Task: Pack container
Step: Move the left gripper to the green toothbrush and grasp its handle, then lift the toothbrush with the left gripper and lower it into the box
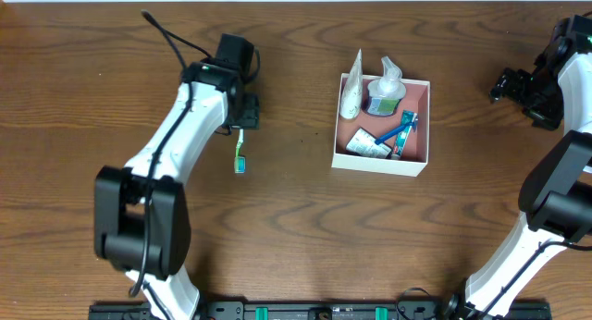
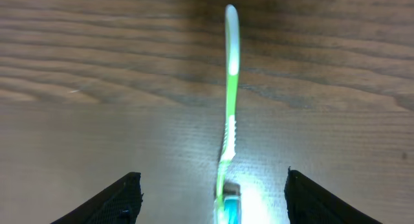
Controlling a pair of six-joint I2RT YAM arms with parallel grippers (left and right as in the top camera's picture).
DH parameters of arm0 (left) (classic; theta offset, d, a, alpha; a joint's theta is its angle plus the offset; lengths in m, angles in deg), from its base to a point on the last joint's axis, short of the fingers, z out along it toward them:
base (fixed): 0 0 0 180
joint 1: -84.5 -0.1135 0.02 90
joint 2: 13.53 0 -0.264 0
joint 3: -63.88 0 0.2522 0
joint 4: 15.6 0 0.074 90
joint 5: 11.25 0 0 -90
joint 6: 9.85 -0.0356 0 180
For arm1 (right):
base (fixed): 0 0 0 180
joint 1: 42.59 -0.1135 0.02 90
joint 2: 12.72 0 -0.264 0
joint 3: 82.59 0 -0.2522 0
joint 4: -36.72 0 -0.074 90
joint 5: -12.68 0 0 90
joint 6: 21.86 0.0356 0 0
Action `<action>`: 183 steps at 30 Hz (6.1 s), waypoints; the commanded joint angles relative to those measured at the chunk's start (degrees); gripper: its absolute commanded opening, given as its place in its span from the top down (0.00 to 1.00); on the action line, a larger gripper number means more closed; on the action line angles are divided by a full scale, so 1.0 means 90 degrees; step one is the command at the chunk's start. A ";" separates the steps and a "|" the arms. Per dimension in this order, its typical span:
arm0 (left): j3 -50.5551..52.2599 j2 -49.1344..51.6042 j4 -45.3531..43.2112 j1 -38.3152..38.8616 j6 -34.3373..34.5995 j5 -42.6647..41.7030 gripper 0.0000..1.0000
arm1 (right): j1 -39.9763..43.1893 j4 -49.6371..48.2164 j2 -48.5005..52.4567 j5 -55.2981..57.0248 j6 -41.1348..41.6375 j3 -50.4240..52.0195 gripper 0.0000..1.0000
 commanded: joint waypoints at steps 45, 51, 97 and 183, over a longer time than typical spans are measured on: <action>0.0318 0.1013 -0.0840 -0.0192 -0.0112 -0.0619 0.29 | 0.0041 0.0002 -0.0017 0.0066 0.0056 0.0002 0.01; 0.0321 0.1025 -0.0896 -0.0192 -0.0109 -0.0619 0.29 | 0.0044 0.0002 -0.0017 0.0066 0.0056 0.0002 0.01; 0.0328 0.1275 -0.1013 -0.0185 -0.0104 -0.0648 0.86 | 0.0041 0.0002 -0.0017 0.0066 0.0056 0.0002 0.01; -0.0274 -0.2803 -0.1212 0.3466 -0.2310 0.0629 0.46 | 0.0041 0.0002 -0.0017 0.0066 0.0056 0.0002 0.01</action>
